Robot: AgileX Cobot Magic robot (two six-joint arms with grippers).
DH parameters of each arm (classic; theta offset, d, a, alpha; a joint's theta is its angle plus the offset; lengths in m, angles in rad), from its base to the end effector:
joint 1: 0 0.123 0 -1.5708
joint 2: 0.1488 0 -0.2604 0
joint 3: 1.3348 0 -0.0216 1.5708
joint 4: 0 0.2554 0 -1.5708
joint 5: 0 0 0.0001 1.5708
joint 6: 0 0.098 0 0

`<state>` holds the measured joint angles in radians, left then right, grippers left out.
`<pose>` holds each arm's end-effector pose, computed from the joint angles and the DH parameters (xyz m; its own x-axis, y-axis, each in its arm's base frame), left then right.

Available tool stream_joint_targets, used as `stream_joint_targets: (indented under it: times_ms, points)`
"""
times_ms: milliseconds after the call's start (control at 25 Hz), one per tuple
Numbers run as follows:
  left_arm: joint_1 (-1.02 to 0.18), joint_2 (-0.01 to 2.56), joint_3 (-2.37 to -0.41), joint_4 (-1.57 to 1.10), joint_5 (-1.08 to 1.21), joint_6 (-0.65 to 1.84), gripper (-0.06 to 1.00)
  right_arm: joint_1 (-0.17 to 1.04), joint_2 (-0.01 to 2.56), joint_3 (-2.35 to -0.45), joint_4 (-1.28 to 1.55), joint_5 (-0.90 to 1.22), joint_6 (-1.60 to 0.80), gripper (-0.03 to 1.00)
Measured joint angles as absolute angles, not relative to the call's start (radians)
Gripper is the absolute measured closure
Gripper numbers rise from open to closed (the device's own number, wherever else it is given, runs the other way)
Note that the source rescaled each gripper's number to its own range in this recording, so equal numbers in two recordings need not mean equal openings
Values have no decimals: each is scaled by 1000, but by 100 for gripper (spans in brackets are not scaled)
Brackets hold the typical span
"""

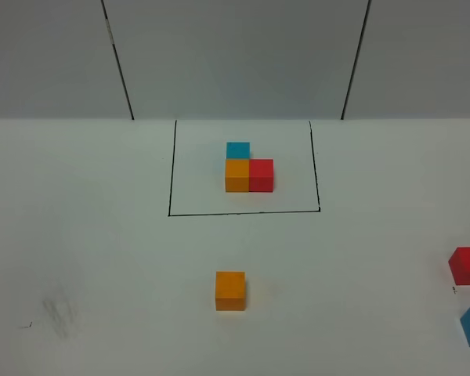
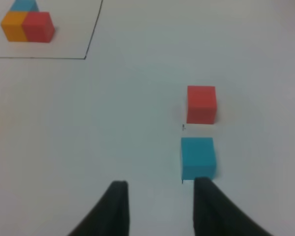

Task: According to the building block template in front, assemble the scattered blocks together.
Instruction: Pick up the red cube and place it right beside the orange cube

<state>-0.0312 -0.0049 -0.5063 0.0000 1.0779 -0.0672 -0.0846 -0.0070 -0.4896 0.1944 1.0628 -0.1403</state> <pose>0.0280 -0.0009 0.2768 -0.4622 -0.0528 -0.8852 0.0002 0.9982 -0.0596 0.0307 0.0140 0.2747 -0.4486 -0.0063 -0.8937 -0.0868 0.9956 0.0366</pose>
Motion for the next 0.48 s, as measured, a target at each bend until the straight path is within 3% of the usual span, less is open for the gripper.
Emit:
stream_joint_targets:
  times_ms: [200,480]
  points:
    - [-31,-5,-506,0,1078,-67,73,-85,-7,-490,212,1058,-140,71]
    - [-31,-5,-506,0,1078,-67,73,-85,-7,-490,214,1056,-139,14]
